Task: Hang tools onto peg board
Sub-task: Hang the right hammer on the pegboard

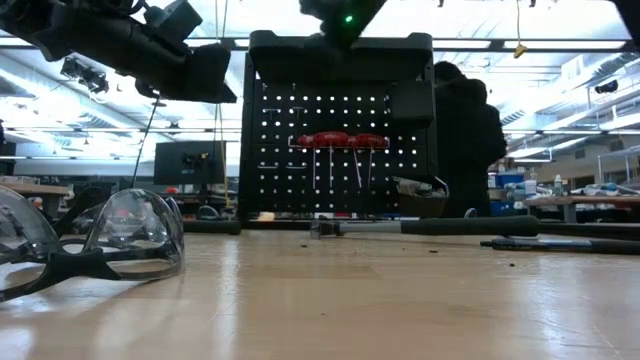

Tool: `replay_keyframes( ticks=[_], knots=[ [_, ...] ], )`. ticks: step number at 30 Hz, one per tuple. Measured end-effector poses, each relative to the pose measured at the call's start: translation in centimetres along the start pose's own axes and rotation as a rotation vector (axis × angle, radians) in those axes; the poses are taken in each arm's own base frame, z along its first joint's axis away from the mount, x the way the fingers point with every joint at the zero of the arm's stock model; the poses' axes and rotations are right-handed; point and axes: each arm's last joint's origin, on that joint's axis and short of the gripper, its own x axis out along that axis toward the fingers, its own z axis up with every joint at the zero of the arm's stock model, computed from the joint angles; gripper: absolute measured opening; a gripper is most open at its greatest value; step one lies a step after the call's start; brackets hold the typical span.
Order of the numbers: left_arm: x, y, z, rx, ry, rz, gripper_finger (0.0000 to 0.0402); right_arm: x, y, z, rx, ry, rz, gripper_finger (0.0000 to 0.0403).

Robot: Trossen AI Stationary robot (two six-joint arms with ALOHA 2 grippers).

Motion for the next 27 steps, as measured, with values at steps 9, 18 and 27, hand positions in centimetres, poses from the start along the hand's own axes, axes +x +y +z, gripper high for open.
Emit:
replay_keyframes(
  ticks=[9,18,27],
  knots=[
    [0.0,-0.1,0.3,-0.06,-0.014,-0.037,0.0131,-4.2,4.2,-6.4,0.327,0.169,0.291,0.0265],
    [0.7,-1.8,0.0,-0.15,-0.055,-0.179,0.0131,-5.2,11.8,-13.0,0.394,0.165,0.609,0.0258],
    [1.5,-3.7,-0.6,-0.176,-0.038,-0.386,0.0131,-5.9,14.5,-15.7,0.475,0.209,0.634,0.0242]
  ],
)
